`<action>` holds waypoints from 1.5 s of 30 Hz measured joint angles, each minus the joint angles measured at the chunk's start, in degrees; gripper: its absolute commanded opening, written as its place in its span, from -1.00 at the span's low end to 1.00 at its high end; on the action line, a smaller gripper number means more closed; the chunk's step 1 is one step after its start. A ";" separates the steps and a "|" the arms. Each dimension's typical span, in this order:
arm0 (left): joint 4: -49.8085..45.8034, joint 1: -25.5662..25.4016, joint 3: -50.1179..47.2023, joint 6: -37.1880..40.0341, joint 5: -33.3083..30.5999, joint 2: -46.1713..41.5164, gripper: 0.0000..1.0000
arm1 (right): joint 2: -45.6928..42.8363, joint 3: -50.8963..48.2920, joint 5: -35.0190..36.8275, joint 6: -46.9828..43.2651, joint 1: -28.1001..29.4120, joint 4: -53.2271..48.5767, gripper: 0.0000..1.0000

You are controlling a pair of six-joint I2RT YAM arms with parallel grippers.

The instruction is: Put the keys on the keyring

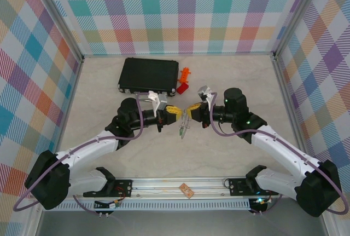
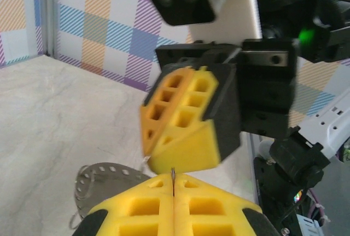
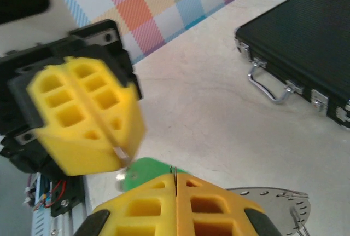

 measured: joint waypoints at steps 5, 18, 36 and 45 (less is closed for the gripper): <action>0.02 -0.24 0.00 0.22 0.52 -0.13 -1.00 | 0.13 0.00 0.26 0.00 0.00 -0.31 -1.00; 1.16 -0.26 -0.92 7.93 -4.63 0.70 -1.00 | -0.90 0.42 -0.31 -2.47 0.00 -1.55 -1.00; -0.09 -0.26 0.57 9.92 -3.10 2.16 -1.00 | -2.14 0.42 -0.17 -5.62 0.11 -1.57 -1.00; -0.20 -0.24 1.16 9.73 -2.40 2.91 -1.00 | -1.64 0.42 -0.57 -5.66 0.44 -1.57 -1.00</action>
